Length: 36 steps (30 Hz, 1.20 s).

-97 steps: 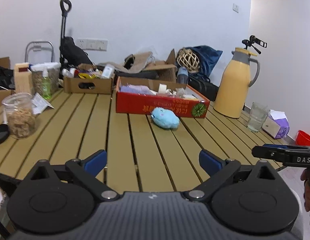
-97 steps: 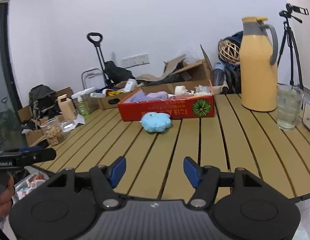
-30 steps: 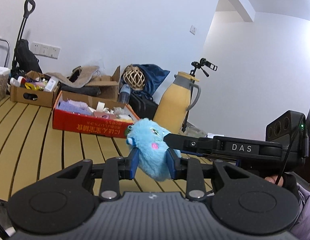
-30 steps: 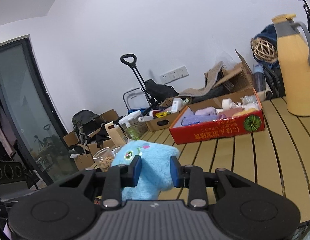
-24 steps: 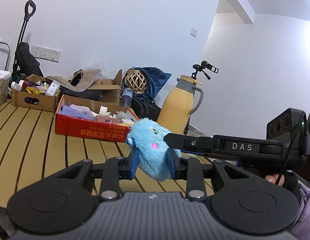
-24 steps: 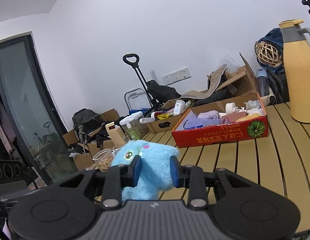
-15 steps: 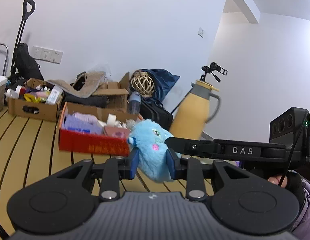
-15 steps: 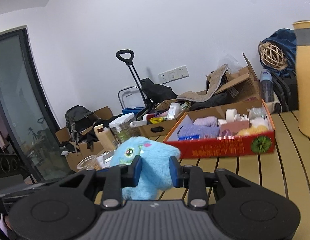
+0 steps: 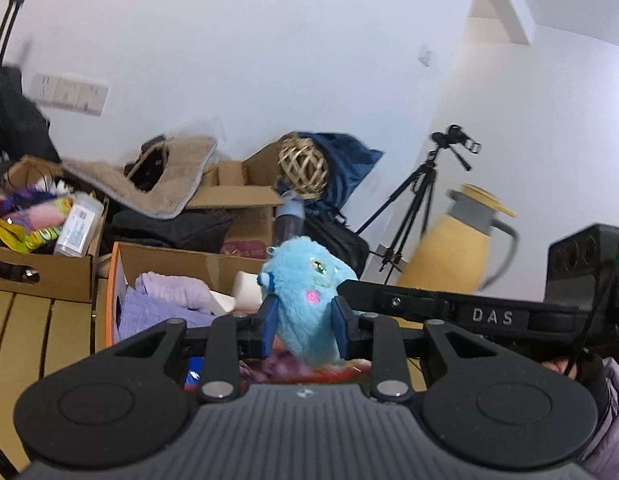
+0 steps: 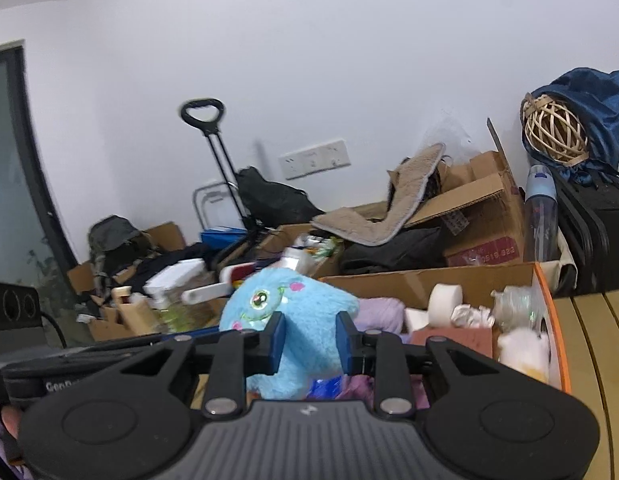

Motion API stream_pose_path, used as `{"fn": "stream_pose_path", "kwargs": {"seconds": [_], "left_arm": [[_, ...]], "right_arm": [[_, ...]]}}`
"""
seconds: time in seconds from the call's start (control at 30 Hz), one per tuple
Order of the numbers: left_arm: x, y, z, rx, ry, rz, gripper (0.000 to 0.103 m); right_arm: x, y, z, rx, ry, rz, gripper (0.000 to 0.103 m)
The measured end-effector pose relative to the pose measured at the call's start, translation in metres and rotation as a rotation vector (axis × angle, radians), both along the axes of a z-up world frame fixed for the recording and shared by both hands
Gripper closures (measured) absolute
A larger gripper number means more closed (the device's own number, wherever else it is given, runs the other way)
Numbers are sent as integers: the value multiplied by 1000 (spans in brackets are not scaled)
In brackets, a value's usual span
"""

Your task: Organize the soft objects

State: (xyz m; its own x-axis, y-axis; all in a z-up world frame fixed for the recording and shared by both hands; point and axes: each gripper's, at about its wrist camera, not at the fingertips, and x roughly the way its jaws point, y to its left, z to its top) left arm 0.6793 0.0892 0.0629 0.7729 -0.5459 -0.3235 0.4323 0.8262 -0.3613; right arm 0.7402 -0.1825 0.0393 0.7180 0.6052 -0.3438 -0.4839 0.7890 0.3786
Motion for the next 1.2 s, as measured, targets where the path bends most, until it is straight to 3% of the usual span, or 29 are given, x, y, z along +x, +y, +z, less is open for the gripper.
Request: {"fn": "stream_pose_path", "kwargs": {"seconds": [0.2, 0.27, 0.3, 0.33, 0.5, 0.7, 0.97, 1.07, 1.1, 1.13, 1.17, 1.2], "left_arm": [[79, 2, -34, 39, 102, 29, 75], [101, -1, -53, 94, 145, 44, 78], [109, -4, -63, 121, 173, 50, 85], [116, -6, -74, 145, 209, 43, 91], [126, -9, -97, 196, 270, 60, 91], [115, -8, -83, 201, 267, 82, 89], [56, -4, -16, 290, 163, 152, 87], [26, 0, 2, 362, 120, 225, 76], [17, 1, 6, 378, 108, 262, 60], [10, 2, 10, 391, 100, 308, 37], [0, 2, 13, 407, 80, 368, 25], [-9, 0, 15, 426, 49, 427, 8]], "right_arm": [[74, 16, -39, -17, 87, -29, 79], [98, 24, -59, -36, 138, -41, 81], [108, 30, -70, -54, 163, -38, 87], [114, 35, -79, -67, 180, -29, 89], [119, 49, -103, -108, 211, -37, 90], [106, 39, -91, -108, 201, -45, 90], [52, -11, -33, -187, 119, -108, 87], [22, -38, -15, -278, 82, -156, 87], [12, -46, -10, -319, 66, -178, 81], [2, -54, -7, -362, 53, -208, 69], [-8, -60, -4, -405, 39, -244, 60], [-17, -65, -2, -432, 25, -277, 36]]}}
